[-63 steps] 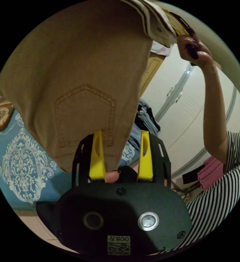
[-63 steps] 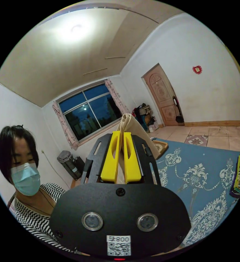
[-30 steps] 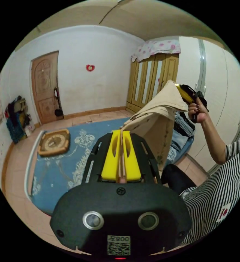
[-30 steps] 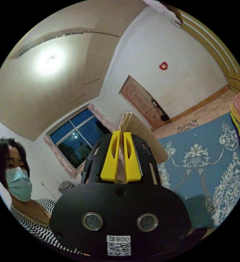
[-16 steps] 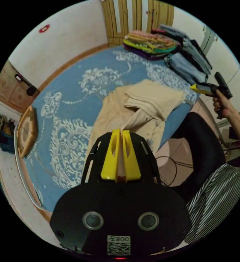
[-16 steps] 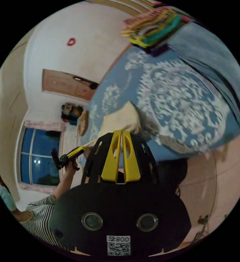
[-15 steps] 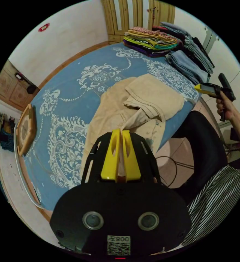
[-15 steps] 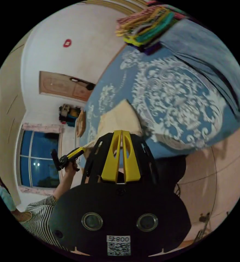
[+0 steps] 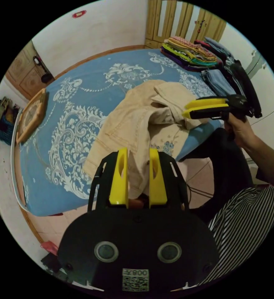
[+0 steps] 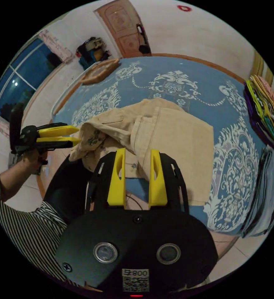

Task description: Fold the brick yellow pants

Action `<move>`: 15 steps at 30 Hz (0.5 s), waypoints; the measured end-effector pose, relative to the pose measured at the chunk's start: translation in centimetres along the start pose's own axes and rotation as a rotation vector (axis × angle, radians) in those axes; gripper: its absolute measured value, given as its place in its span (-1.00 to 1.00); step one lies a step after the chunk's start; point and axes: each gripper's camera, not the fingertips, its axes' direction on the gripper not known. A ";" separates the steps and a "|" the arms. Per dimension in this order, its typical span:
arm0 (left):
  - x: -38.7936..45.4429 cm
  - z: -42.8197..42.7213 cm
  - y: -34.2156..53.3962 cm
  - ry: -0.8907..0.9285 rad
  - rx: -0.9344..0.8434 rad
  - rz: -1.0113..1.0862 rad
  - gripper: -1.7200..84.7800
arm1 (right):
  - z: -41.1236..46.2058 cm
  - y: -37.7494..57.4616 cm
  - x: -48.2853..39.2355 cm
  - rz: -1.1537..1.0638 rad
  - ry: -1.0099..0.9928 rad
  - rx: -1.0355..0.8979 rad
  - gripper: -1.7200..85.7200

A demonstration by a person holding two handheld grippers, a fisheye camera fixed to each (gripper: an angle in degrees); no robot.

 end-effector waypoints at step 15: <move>-7.9 -12.5 -2.3 -0.011 0.281 -0.112 -0.92 | -7.3 -2.3 13.3 0.006 -0.037 0.055 -0.89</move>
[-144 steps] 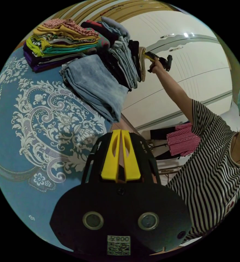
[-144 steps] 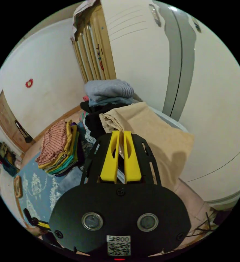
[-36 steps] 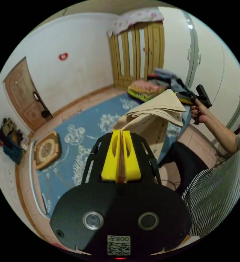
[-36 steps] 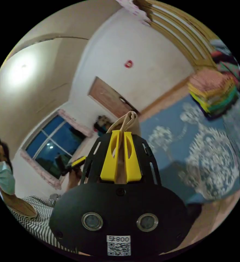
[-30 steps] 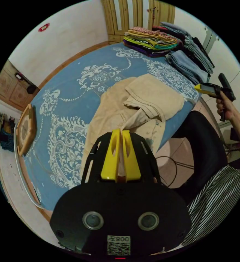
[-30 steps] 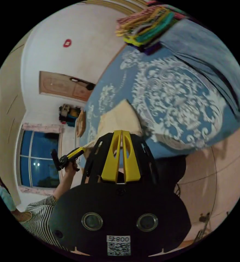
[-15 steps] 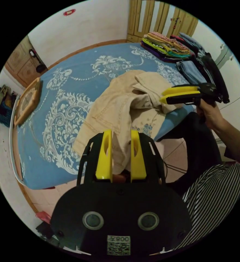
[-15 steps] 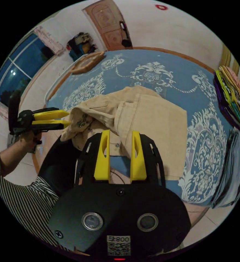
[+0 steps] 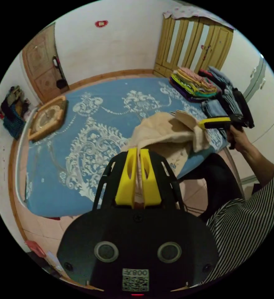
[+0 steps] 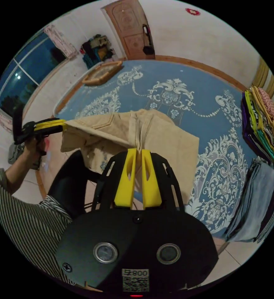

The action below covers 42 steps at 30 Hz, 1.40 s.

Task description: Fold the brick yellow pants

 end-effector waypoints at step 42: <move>-26.1 -5.6 -18.5 -0.021 -0.209 -0.135 -0.93 | 0.3 -11.7 39.2 0.490 0.254 -0.118 -0.76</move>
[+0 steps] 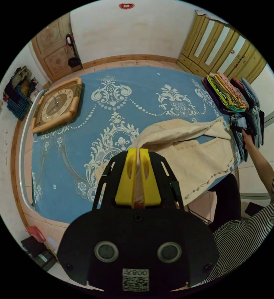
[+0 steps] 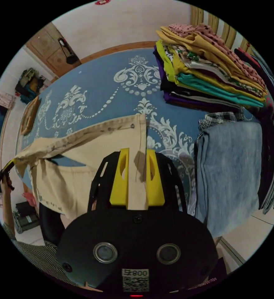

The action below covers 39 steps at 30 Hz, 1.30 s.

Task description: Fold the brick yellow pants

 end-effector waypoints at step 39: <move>-34.1 -4.6 22.5 0.358 -0.083 -0.704 -0.68 | 4.3 13.3 -25.6 -0.724 -0.199 -0.097 -0.79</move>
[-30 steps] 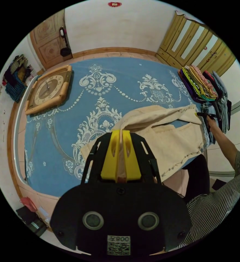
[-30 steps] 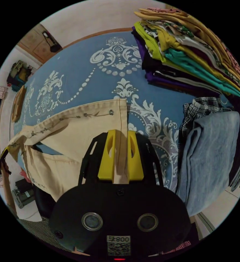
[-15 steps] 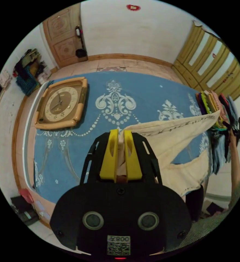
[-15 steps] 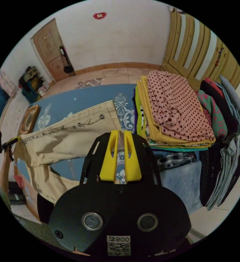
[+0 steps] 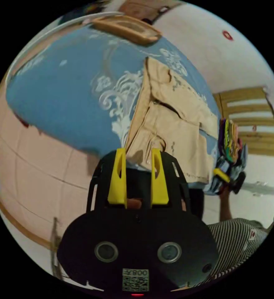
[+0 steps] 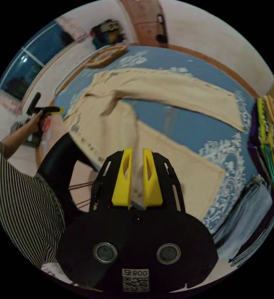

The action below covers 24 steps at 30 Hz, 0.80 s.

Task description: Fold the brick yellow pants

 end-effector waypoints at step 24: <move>-14.0 -10.0 -1.2 0.238 0.190 0.030 -0.90 | 6.0 1.5 -13.1 -0.274 0.149 -0.086 -0.92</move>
